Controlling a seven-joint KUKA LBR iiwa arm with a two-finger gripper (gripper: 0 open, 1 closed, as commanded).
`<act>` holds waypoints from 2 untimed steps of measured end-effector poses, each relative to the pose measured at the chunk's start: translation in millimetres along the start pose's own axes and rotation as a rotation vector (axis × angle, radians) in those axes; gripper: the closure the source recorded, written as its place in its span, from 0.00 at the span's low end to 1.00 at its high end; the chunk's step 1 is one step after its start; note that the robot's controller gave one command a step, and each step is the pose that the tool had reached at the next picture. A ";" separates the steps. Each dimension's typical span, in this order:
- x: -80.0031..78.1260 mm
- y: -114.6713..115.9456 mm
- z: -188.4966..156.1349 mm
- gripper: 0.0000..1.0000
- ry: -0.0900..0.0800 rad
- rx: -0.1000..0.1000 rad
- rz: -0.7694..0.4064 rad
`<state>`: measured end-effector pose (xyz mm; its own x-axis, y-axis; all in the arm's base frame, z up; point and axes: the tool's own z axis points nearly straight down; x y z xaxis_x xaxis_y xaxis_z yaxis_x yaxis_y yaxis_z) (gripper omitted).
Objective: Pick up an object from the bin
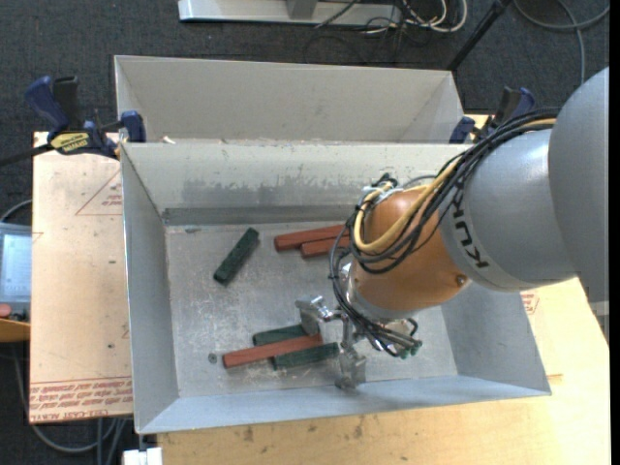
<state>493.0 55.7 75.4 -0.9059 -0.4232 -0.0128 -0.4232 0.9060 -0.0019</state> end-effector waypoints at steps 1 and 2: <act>-42.2 43.3 5.3 0.00 0.008 -0.003 0.000; -41.1 41.5 3.5 1.00 0.011 -0.003 0.005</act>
Offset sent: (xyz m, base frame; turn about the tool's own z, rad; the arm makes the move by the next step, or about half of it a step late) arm 0.0187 0.0536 -0.0054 0.0049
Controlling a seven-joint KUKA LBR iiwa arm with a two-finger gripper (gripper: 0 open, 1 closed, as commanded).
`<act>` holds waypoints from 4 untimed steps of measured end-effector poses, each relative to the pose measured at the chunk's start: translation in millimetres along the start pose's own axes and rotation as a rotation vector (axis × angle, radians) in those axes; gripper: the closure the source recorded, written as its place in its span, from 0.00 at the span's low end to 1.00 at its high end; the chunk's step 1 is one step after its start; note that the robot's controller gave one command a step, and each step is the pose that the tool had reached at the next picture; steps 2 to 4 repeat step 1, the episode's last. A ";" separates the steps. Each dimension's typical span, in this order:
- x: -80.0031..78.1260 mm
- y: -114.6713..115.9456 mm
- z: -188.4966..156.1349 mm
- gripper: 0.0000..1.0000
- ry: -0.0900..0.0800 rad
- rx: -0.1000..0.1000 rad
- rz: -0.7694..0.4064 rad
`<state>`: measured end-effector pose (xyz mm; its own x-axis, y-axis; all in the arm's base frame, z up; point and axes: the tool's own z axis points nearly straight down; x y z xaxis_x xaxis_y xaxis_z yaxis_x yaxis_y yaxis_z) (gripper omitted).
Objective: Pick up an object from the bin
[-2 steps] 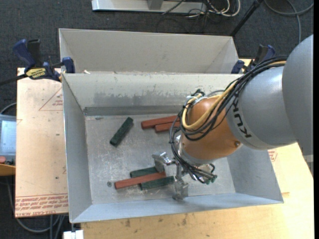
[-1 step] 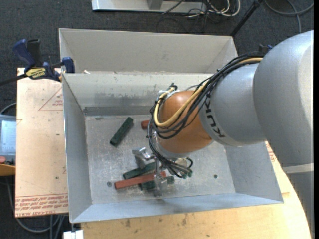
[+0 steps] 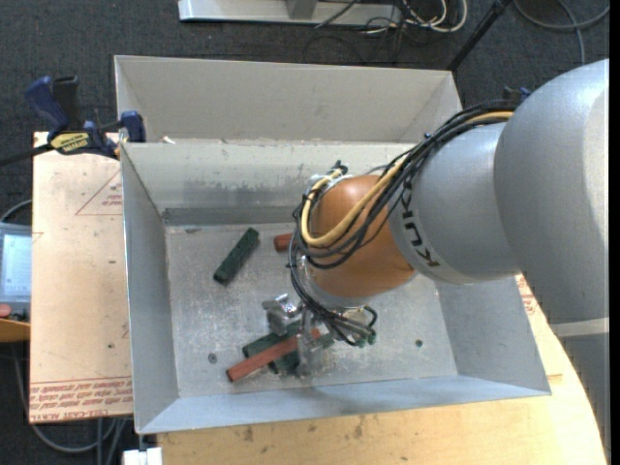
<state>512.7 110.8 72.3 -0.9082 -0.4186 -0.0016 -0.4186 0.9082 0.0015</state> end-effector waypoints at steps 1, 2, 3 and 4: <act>8.9 8.7 -184.7 1.00 -0.010 0.003 0.016; 8.9 8.7 -184.7 1.00 -0.010 0.003 0.016; 8.9 8.7 -184.7 1.00 -0.010 0.003 0.016; 8.9 8.7 -184.7 1.00 -0.010 0.003 0.016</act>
Offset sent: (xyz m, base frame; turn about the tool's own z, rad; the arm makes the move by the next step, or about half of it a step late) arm -0.0136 0.0025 0.1802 0.0174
